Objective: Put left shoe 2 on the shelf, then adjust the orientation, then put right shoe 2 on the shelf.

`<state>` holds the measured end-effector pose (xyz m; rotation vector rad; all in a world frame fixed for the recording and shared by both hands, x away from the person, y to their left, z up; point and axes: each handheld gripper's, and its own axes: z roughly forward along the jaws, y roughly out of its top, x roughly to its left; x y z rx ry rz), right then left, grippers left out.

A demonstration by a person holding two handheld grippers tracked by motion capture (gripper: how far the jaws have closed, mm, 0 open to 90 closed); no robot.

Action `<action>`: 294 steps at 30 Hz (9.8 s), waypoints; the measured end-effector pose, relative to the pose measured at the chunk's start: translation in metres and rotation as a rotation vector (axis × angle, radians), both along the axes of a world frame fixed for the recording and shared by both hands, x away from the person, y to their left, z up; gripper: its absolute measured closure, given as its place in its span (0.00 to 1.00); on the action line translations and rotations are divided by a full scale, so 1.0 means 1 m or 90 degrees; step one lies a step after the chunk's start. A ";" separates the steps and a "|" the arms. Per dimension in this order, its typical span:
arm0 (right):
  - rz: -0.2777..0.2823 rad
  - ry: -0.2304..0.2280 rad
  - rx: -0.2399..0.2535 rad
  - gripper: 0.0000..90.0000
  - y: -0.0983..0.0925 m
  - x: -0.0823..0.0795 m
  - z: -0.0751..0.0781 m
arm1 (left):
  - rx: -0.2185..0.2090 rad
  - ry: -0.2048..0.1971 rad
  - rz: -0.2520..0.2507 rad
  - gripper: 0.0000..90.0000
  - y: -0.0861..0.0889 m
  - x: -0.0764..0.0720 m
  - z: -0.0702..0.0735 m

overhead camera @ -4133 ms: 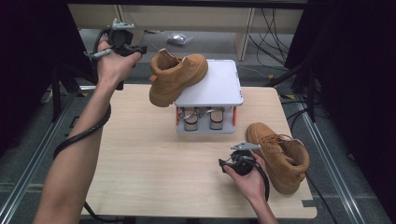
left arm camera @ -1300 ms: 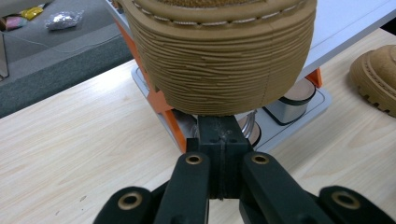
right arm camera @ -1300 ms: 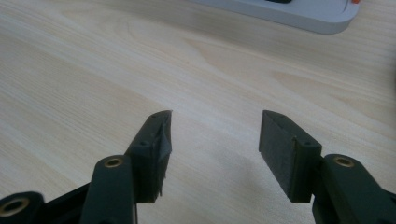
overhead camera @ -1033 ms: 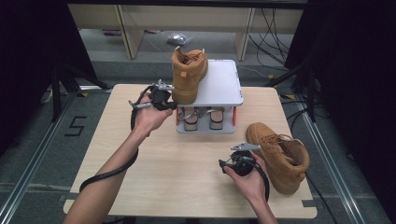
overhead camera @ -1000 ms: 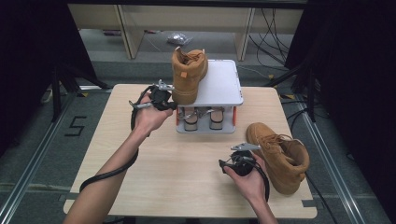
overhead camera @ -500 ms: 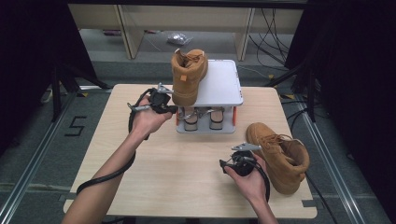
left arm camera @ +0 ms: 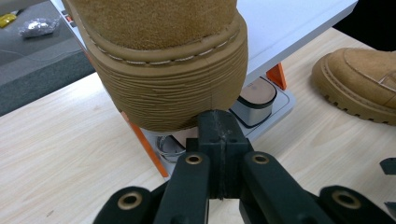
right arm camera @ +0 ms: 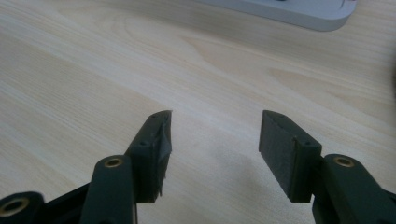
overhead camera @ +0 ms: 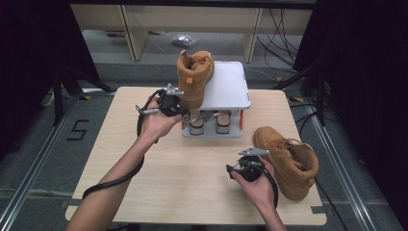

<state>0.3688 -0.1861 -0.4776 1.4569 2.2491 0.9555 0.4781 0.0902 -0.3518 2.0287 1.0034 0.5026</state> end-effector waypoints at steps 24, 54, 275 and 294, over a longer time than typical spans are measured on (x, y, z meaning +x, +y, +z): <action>-0.004 0.002 0.002 0.50 -0.002 -0.001 0.002 | -0.002 -0.001 -0.005 1.00 -0.021 0.010 -0.002; -0.008 -0.010 0.008 0.50 -0.005 -0.001 0.011 | 0.014 -0.036 0.018 0.90 0.033 -0.014 -0.007; -0.262 0.137 0.061 0.95 -0.169 0.084 0.158 | -0.075 -0.015 0.133 0.53 0.108 -0.084 -0.142; -0.264 0.120 0.066 0.95 -0.174 0.093 0.166 | -0.073 -0.012 0.130 0.53 0.109 -0.086 -0.145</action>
